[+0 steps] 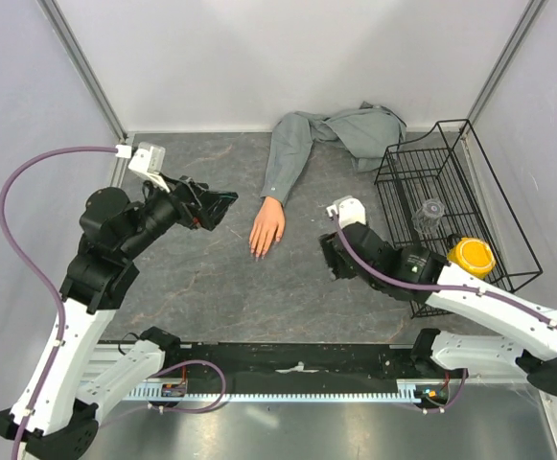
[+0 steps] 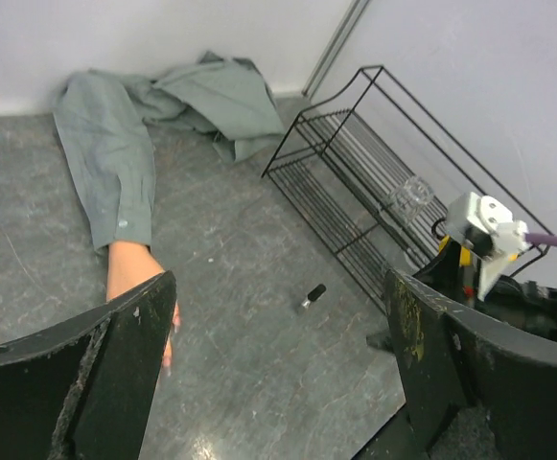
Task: Paint the nails
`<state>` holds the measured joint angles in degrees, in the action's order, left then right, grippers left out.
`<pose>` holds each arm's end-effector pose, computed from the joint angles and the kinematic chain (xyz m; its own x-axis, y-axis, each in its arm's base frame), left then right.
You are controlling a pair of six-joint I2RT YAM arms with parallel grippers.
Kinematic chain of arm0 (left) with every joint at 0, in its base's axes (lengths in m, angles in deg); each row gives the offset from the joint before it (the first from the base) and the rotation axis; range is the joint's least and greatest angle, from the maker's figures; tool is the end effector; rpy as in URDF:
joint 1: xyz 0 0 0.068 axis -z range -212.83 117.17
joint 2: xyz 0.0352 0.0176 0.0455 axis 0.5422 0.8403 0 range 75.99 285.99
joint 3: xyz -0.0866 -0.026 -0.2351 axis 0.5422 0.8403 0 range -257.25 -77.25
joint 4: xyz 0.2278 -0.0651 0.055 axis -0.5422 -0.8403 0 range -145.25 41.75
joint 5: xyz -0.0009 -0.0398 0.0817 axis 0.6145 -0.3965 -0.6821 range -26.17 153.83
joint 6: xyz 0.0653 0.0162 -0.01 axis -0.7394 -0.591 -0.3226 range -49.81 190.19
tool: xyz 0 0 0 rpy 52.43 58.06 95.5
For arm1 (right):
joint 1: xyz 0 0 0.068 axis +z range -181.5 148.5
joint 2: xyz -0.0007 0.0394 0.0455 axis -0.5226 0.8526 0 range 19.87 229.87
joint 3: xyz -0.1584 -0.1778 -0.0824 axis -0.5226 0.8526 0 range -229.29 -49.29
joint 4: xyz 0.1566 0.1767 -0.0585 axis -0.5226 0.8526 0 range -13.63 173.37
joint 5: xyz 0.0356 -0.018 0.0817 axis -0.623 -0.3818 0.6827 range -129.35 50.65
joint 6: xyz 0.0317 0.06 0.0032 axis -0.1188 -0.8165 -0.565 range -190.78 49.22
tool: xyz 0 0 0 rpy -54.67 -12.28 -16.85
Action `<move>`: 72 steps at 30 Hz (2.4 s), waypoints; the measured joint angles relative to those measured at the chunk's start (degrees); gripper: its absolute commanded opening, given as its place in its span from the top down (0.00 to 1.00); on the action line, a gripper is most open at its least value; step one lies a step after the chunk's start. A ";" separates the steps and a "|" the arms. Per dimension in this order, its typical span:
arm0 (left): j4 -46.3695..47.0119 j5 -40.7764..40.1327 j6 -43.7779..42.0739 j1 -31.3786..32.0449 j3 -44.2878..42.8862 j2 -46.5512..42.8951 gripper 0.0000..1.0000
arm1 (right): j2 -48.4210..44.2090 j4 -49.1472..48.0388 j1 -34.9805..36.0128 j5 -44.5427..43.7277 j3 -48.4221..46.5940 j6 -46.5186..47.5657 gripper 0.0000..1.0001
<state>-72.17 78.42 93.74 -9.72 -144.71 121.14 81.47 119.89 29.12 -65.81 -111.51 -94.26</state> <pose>0.1433 -0.0762 0.4228 -0.2680 -0.3060 -0.9135 0.5503 0.7297 -0.4058 0.1288 0.1793 0.3055 -0.5533 -0.2558 -0.7927 -0.4356 0.9000 0.0136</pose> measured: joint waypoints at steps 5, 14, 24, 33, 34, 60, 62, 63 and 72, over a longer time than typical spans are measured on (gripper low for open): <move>0.00 1.05 0.09 0.00 2.21 0.39 0.07 | -0.59 -2.45 -14.49 0.98 8.98 -1.88 0.30; 0.31 2.67 1.05 0.00 4.76 -0.52 0.07 | 9.94 -10.38 -23.67 7.02 13.22 -2.95 0.42; 0.90 4.39 1.29 -0.02 7.85 -0.55 0.08 | 15.74 -15.21 -25.57 7.37 13.79 -2.49 0.53; 1.81 6.34 1.73 -0.02 8.85 1.27 0.09 | 17.77 -17.18 -25.73 7.26 14.62 -2.03 0.62; 1.90 6.56 1.73 -0.02 8.96 1.44 0.09 | 17.88 -17.33 -25.73 7.19 14.71 -1.99 0.64; 27.93 25.97 -21.75 8.22 29.57 4.92 0.30 | 14.19 -3.67 -7.50 10.95 -13.94 -6.99 1.00; 30.18 26.36 -25.66 9.16 29.59 3.34 0.31 | 14.25 -2.25 -5.55 11.45 -15.54 -8.24 1.00; 31.08 26.53 -27.12 9.51 29.62 2.89 0.32 | 14.38 -1.42 -4.48 11.47 -16.57 -8.81 1.00; 33.46 27.61 -32.94 10.03 31.95 2.80 0.37 | 16.04 0.55 0.59 11.15 -20.22 -11.63 1.00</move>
<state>-38.71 106.02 60.80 0.32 -112.75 123.93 97.52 120.44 29.71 -54.66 -131.73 -105.89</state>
